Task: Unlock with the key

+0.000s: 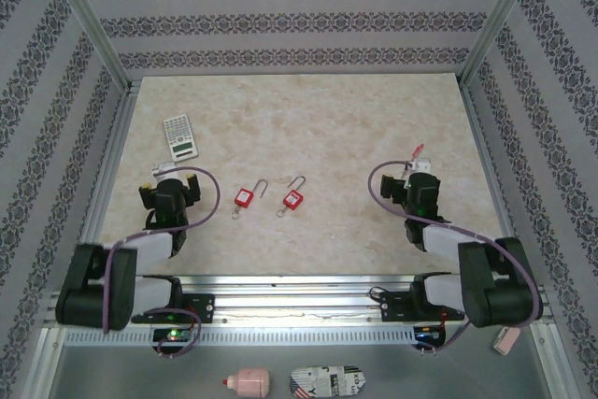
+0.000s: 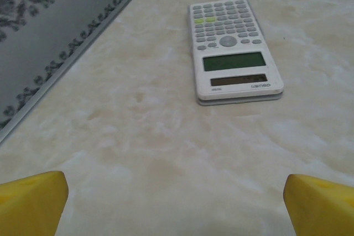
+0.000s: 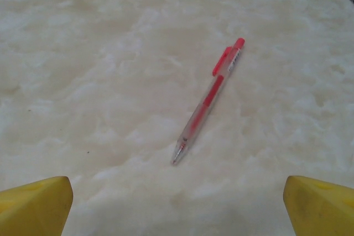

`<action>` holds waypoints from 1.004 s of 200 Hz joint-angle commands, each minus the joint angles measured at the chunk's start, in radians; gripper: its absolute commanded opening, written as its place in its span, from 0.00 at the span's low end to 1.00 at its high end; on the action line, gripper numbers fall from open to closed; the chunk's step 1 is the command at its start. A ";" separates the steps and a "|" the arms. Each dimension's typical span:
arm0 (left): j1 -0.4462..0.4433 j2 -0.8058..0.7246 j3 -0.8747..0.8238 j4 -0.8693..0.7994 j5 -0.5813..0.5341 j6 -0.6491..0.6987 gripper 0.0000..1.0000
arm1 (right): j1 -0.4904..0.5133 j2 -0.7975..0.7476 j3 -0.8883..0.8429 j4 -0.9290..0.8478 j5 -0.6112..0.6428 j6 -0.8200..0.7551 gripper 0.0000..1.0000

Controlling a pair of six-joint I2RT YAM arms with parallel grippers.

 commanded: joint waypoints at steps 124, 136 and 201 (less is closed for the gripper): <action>0.066 0.289 0.020 0.511 0.344 0.003 0.99 | -0.078 0.274 0.040 0.513 -0.028 -0.001 0.98; 0.081 0.287 0.059 0.420 0.346 -0.020 0.99 | -0.071 0.266 0.045 0.493 0.005 0.002 0.98; 0.082 0.308 0.130 0.332 0.400 0.010 0.99 | -0.028 0.271 0.097 0.406 0.077 -0.029 0.98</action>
